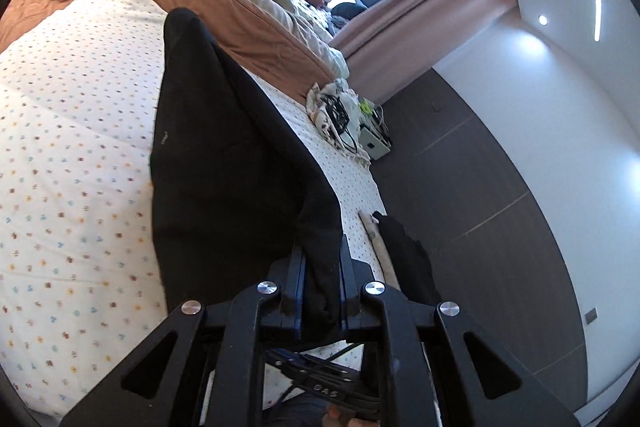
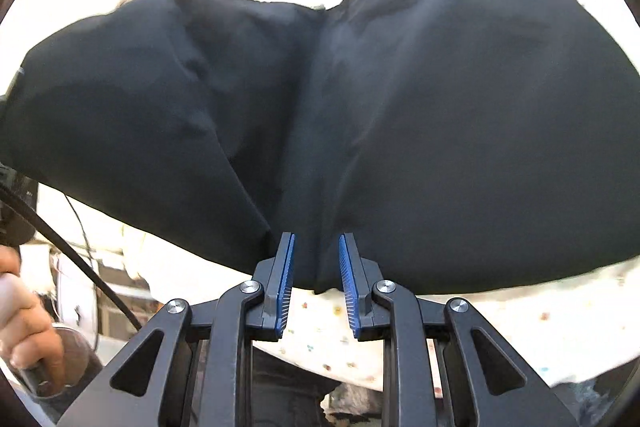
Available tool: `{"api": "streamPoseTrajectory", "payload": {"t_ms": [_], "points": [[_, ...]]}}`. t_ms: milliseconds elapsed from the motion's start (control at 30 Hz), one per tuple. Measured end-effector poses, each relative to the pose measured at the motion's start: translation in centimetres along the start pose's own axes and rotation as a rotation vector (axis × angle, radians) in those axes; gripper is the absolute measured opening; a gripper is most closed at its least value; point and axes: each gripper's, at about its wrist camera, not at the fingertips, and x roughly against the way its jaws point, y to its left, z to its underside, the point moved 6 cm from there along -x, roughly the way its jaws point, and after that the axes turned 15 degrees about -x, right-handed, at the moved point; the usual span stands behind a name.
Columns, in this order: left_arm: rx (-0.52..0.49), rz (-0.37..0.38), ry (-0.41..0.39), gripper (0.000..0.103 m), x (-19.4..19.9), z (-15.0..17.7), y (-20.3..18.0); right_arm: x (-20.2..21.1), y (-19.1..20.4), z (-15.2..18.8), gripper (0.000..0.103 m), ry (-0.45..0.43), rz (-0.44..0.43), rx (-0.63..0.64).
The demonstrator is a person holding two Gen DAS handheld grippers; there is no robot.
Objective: Fold large clothes
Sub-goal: 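Lift the folded shirt off the sheet with both grippers, then open both grippers and release the folded black shirt onto the sheet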
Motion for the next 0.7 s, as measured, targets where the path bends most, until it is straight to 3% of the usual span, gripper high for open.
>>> {"api": "streamPoseTrajectory", "payload": {"t_ms": [200, 433, 700], "points": [[-0.043, 0.023, 0.088, 0.014, -5.2, 0.5, -2.9, 7.5, -4.4, -2.1, 0.019, -0.143, -0.038, -0.069], [-0.064, 0.058, 0.219, 0.014, -12.4, 3.0, -5.3, 14.7, -11.6, -2.2, 0.019, -0.294, -0.036, -0.198], [-0.069, 0.051, 0.370, 0.014, -18.5, 7.4, -7.3, 16.3, -16.1, 0.4, 0.020, -0.333, -0.017, -0.309]]}}
